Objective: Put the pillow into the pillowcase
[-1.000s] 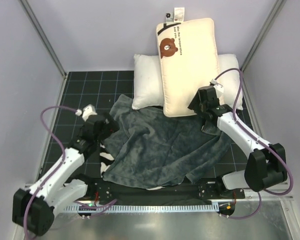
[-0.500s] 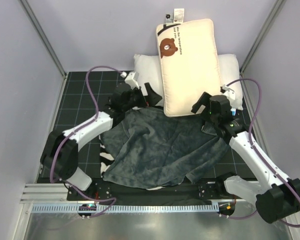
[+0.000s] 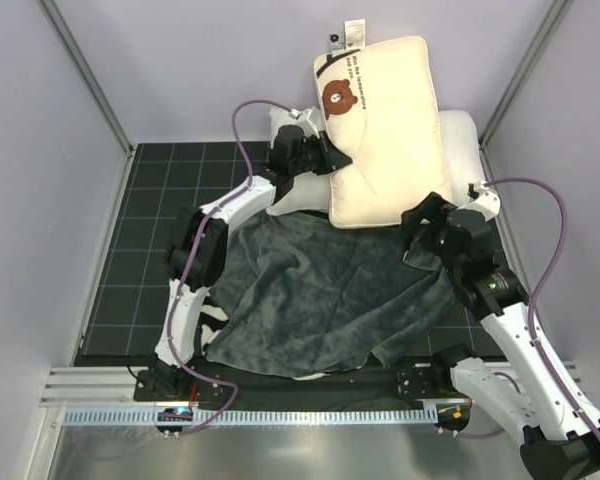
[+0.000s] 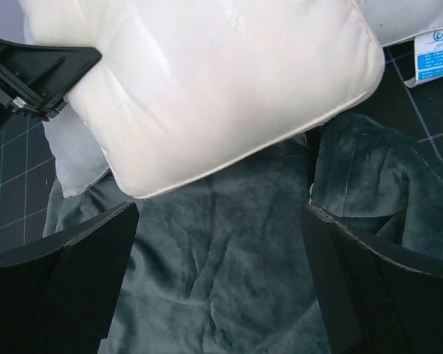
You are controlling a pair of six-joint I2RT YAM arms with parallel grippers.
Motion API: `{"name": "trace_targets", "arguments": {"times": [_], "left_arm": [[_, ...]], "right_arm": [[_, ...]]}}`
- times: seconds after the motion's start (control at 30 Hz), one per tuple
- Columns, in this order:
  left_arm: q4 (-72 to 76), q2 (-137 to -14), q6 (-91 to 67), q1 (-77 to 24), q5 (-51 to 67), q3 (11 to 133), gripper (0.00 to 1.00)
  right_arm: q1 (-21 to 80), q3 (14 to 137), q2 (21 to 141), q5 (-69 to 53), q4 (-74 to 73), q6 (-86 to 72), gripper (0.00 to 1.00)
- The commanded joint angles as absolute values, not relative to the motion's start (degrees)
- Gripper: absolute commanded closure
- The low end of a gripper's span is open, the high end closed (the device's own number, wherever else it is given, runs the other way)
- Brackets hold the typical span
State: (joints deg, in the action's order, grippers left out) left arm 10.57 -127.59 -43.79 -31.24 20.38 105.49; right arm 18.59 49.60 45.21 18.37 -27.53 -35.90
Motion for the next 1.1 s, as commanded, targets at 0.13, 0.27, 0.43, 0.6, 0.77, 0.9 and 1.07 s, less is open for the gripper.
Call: {"name": "trace_targets", "arguments": {"times": [0.13, 0.27, 0.43, 0.6, 0.77, 0.9, 1.07], "left_arm": [[16.6, -110.8, -39.5, -31.5, 11.7, 93.5, 1.0], [15.8, -95.4, -35.4, -31.0, 1.5, 80.4, 1.0], [11.3, -74.7, -31.1, -30.9, -16.6, 63.9, 1.0], [3.5, -52.4, -31.1, -30.6, -35.1, 51.0, 1.0], [3.0, -34.1, -28.8, -30.4, -51.3, 35.5, 1.0], [0.2, -24.0, -28.6, -30.3, -58.1, 29.8, 1.0], [-2.8, -17.2, -28.7, -30.3, -62.7, 27.2, 0.99]], "right_arm": [[18.6, 46.8, 48.1, 19.2, -28.4, -34.5, 0.01], [18.6, 45.2, 49.4, 16.1, -25.3, -34.5, 0.0], [18.7, 45.1, 52.1, 10.7, -23.6, -34.5, 0.0], [18.7, 44.7, 54.8, 4.9, -20.7, -33.9, 0.0], [19.1, 41.8, 57.2, -6.4, -11.9, -34.2, 0.0], [25.0, 43.0, 63.9, -13.5, -7.2, -33.5, 0.01], [35.8, 53.8, 75.7, -8.7, -9.8, -31.7, 0.03]]}}
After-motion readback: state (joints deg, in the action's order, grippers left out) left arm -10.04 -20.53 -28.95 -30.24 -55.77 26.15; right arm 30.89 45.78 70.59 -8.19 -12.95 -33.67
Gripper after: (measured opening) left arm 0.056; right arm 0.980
